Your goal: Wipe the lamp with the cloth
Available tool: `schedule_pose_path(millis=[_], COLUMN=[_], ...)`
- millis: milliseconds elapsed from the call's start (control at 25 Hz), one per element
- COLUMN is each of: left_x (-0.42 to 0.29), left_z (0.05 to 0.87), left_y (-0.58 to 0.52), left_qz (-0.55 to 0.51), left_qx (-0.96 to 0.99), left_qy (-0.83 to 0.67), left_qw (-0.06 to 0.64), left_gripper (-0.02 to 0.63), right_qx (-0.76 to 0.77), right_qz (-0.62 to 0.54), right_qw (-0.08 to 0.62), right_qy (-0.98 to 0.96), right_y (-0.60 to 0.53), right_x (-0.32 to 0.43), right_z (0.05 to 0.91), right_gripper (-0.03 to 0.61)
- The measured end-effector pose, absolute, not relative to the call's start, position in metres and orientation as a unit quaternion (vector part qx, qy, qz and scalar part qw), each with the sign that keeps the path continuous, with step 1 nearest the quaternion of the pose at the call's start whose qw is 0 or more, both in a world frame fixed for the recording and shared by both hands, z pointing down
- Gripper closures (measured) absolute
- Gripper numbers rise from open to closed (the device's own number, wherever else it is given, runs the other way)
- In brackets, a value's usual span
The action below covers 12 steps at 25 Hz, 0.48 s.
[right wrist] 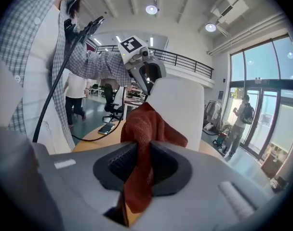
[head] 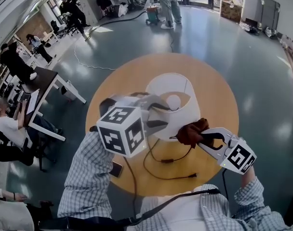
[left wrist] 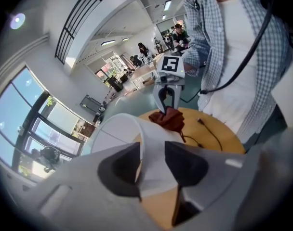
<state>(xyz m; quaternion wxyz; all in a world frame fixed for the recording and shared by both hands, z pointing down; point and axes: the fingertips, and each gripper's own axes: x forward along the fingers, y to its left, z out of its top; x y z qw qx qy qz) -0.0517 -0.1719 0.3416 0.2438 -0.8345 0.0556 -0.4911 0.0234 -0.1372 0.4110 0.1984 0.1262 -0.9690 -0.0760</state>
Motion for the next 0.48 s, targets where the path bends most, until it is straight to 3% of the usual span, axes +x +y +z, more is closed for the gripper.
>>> schedule_pose_path(millis=[280, 480], left_x=[-0.064, -0.063], left_z=[0.331, 0.329], left_y=[-0.193, -0.207], left_qz=[-0.463, -0.449], left_qx=[-0.852, -0.861], left_qy=[0.090, 0.105], left_qw=[0.225, 0.216], left_gripper=[0.483, 0.482], right_qx=[0.267, 0.376], right_qz=[-0.005, 0.078], right_qw=[0.098, 0.074], right_qy=[-0.959, -0.920], right_y=[-0.197, -0.233], right_x=[0.062, 0.107], right_z=[0.380, 0.402], right_gripper=[0.502, 0.502])
